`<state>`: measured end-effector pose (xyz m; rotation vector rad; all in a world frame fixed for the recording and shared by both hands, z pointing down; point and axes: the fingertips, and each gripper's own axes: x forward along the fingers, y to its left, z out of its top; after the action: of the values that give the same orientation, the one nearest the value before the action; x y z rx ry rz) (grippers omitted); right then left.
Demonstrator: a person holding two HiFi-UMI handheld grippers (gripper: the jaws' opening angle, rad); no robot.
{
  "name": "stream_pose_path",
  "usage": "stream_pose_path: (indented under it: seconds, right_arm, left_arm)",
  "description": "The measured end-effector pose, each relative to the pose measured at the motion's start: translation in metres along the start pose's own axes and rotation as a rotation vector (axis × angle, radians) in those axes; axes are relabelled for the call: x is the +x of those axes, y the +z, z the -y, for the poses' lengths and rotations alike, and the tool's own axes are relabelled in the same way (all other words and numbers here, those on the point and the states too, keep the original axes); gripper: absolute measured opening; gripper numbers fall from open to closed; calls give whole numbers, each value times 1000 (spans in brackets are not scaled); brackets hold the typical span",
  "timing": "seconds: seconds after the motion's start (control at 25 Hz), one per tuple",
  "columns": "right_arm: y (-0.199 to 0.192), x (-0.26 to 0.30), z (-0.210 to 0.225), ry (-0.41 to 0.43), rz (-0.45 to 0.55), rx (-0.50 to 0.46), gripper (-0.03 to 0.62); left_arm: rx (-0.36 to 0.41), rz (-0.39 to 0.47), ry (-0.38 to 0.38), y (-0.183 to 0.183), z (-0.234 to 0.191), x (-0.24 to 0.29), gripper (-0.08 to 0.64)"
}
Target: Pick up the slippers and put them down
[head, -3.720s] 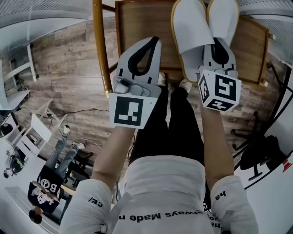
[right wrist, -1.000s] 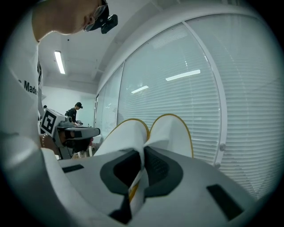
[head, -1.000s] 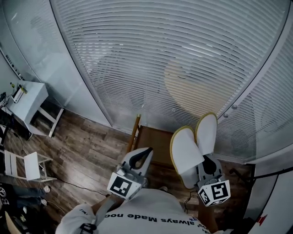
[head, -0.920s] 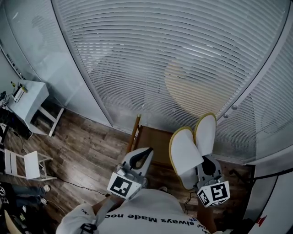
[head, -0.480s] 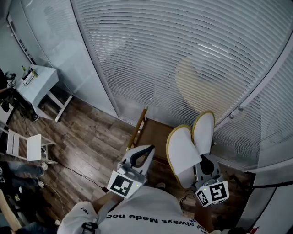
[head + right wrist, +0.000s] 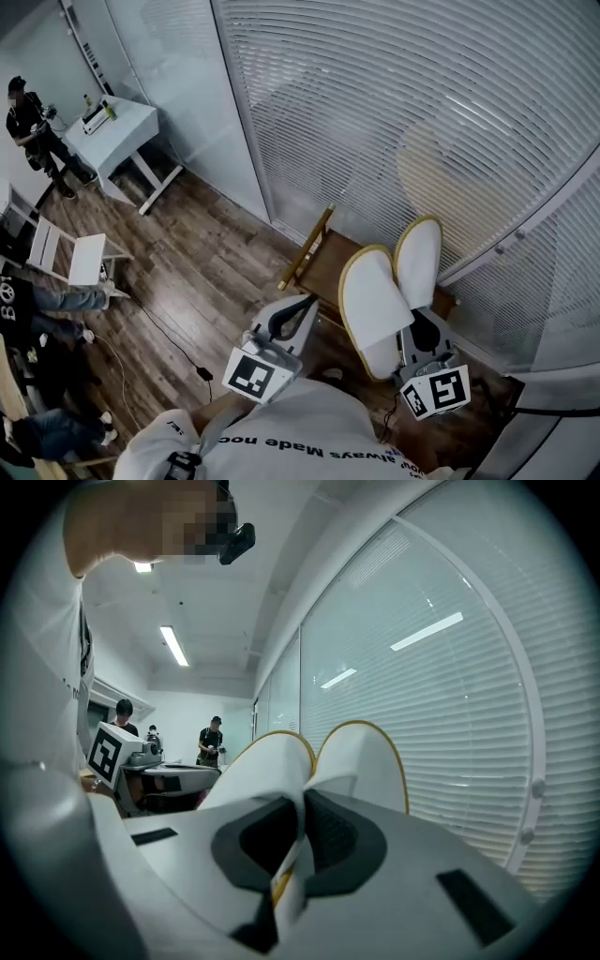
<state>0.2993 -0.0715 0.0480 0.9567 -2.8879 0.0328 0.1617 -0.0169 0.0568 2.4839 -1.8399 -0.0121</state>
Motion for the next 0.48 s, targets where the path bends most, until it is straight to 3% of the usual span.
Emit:
stream_pose_path:
  seconds: [0.24,0.48]
  right_arm:
    - [-2,38,-39,101,16,-13,20]
    - [10,107,-127,248,5,-34,20]
  left_arm:
    - [16,14,114,-4,-41,-35,11]
    - [0,43,242,12,-118,-102,11]
